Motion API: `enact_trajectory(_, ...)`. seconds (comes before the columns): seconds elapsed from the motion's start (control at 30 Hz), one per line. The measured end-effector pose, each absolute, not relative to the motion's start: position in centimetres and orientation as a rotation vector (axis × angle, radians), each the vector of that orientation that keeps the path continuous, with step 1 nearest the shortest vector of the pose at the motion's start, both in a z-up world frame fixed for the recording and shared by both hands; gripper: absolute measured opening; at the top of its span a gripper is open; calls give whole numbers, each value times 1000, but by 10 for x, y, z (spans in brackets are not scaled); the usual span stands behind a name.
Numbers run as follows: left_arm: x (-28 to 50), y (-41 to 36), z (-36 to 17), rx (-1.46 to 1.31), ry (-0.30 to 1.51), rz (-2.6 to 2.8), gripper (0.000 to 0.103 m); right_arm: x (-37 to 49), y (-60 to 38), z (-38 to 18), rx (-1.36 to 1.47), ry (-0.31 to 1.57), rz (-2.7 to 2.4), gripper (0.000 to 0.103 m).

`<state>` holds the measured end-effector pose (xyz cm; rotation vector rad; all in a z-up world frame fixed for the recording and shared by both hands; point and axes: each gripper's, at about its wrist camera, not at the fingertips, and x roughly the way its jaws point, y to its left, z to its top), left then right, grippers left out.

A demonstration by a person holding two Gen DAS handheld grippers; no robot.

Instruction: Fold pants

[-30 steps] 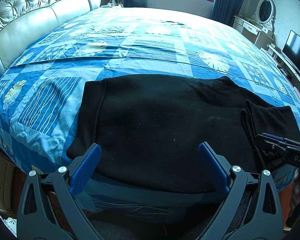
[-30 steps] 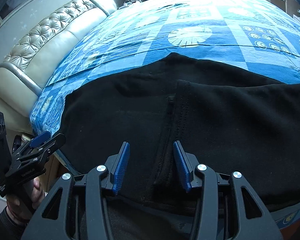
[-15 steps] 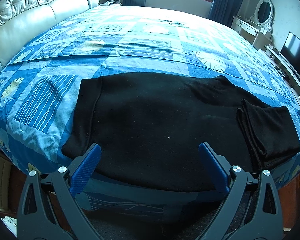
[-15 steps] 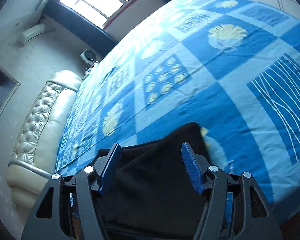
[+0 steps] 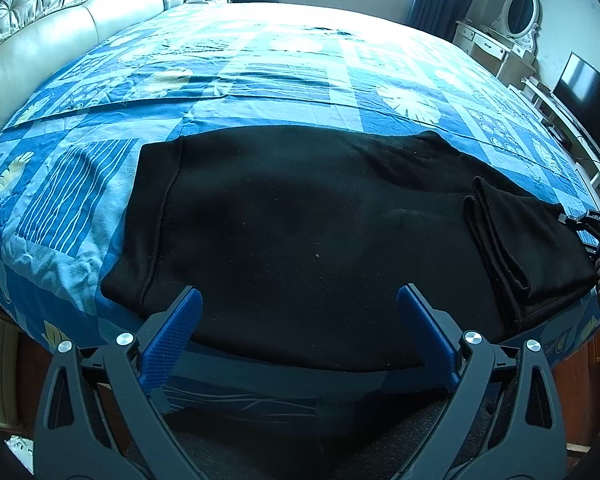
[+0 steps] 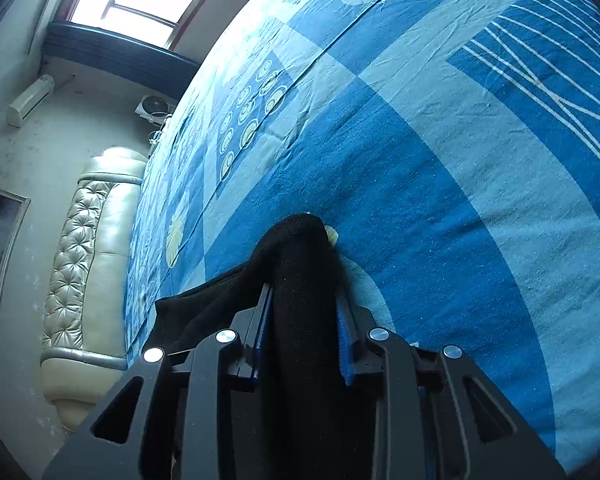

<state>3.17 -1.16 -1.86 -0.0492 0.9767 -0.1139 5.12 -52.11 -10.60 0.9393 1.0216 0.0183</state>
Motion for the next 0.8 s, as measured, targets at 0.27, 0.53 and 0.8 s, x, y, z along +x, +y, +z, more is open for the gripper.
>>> enact_trajectory(0.27,30,-8,-16,-57,966,-108,98,-15,-532,-108,1154,939,98,39)
enact_trajectory(0.53,29,-10,-16,-54,965,-108,98,-55,-524,-128,1277,934,105,35)
enact_trajectory(0.8,30,-11,-19,-44,970,-108,98,-42,-504,-113,1058,982,-2,25)
